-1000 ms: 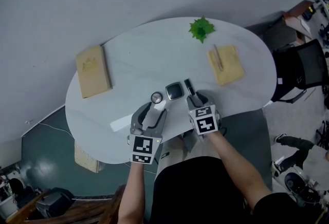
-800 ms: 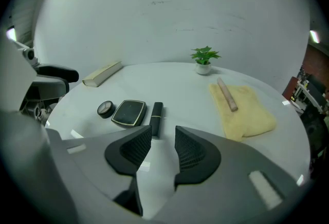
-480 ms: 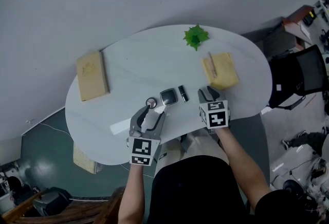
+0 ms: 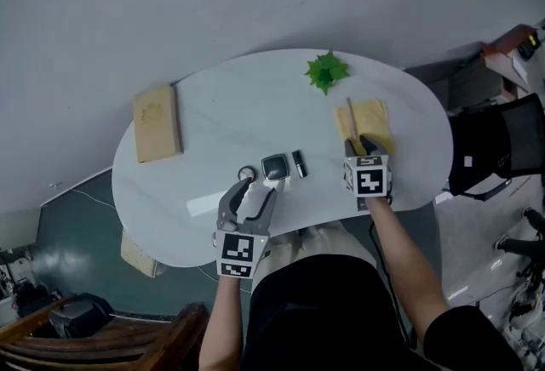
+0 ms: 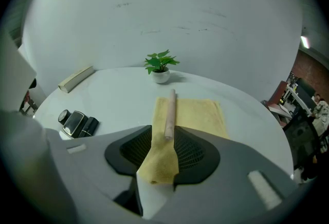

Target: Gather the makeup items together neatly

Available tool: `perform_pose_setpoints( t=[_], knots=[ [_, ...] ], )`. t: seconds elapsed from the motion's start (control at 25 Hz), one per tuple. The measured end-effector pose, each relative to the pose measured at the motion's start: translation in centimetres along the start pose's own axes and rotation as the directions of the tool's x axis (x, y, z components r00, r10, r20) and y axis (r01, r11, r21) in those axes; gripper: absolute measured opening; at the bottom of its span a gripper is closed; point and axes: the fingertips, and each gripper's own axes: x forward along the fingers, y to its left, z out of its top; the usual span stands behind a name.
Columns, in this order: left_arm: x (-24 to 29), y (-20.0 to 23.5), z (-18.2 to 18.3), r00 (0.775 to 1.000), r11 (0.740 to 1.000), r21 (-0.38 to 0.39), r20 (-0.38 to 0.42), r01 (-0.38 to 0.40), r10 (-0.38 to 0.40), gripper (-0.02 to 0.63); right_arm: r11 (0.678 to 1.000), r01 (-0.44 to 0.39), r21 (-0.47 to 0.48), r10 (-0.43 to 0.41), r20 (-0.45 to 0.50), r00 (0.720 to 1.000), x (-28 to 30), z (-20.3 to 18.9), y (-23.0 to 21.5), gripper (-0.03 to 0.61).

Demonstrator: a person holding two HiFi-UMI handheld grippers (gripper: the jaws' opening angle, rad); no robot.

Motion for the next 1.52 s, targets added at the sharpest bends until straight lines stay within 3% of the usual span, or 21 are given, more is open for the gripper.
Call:
perform_pose_setpoints(
  t=[0.56,0.8,1.0,1.28,1.52],
  knots=[
    [1.1,-2.4,0.6,0.997,0.997,-0.034,0.013,-0.072,0.073,0.209,0.994,-0.069,-0.083,0.065,-0.046,0.997,2.5,-0.4,-0.6,0.086],
    [1.0,-2.9,1.2,0.997,0.997,-0.034,0.029,-0.075,0.076,0.209,0.993,-0.059,-0.098,0.053,-0.057,0.997,2.7,-0.4,-0.7,0.079],
    [0.9,-2.5,1.3,0.997,0.997,-0.029,0.034,-0.069,0.070,0.209,0.996,-0.057,-0.069,0.054,-0.045,0.998,2.1,-0.1,-0.7,0.072],
    [0.8,-1.4,1.8,0.997,0.998,-0.023,0.047,-0.060,0.061,0.209,0.993,-0.118,0.031,0.118,-0.015,0.993,-0.3,-0.3,1.3,0.071],
    [0.9,-1.1,2.0,0.998,0.999,-0.019,0.052,-0.044,0.044,0.209,0.984,-0.179,0.024,0.179,-0.006,0.984,-1.8,-1.0,4.9,0.071]
  ],
)
